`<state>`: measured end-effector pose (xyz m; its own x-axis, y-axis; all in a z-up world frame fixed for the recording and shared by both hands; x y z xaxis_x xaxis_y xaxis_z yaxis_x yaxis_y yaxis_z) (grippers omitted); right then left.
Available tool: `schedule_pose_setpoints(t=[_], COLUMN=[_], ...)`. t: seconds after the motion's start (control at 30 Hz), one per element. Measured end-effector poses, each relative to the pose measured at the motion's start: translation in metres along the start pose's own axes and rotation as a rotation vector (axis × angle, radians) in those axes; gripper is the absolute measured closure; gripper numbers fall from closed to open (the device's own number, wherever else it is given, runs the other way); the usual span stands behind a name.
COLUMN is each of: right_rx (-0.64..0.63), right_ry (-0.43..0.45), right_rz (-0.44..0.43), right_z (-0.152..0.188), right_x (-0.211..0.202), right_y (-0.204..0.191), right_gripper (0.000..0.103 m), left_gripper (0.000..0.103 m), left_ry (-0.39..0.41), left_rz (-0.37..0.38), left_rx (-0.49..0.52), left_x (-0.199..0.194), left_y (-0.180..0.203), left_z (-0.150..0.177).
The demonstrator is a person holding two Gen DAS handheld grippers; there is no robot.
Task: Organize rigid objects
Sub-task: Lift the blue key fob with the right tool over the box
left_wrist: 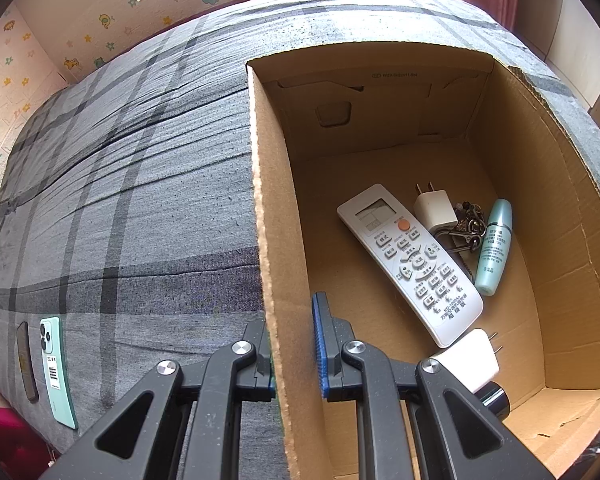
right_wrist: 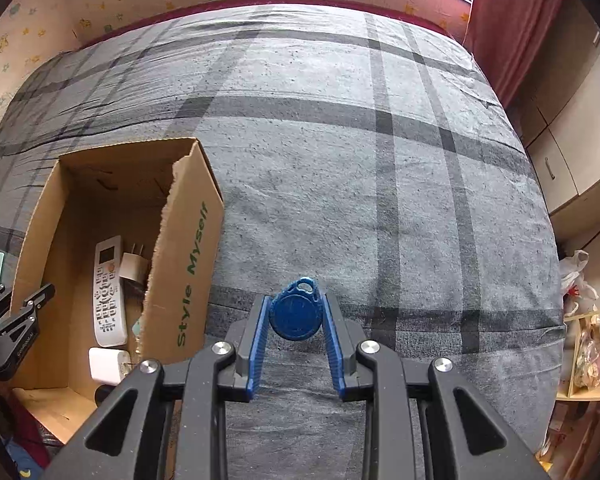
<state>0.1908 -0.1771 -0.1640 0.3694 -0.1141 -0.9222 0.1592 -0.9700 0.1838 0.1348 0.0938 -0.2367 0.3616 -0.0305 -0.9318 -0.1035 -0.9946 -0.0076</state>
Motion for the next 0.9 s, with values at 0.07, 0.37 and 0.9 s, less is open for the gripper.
schedule_pose_setpoints(t=[0.07,0.37,0.9], right_rx=[-0.015,-0.087,-0.233], right_ry=[0.011,0.053,0.080], right_rz=[-0.007,-0.044,-0.134], right_z=[-0.002,-0.009,-0.005], right_x=[-0.006,-0.027,-0.042], right_y=[-0.007,-0.042,-0.120], right_gripper=[0.075,0.075,0.075], left_gripper=[0.088,0.088,0.088], left_ry=[0.000,0.002,0.003], left_rz=[0.002,0.006,0.011], left_rx=[-0.001,-0.004,-0.006], left_x=[0.000,-0.001,-0.001], left_y=[0.000,0.000,-0.002], left_z=[0.000,-0.001,-0.001])
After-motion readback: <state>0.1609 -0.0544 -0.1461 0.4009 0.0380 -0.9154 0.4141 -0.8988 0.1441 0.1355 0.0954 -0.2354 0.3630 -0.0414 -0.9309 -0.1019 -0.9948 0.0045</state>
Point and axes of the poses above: each gripper's, at about its wrist camera, not at the fingertips, and x roughly the way its jaws point, y to its right, z to its underside, the point moved 6 cm from there along x, roughly the way its jaws point, and after that the axes turned 8 degrees about z, right-handed, at the moved point
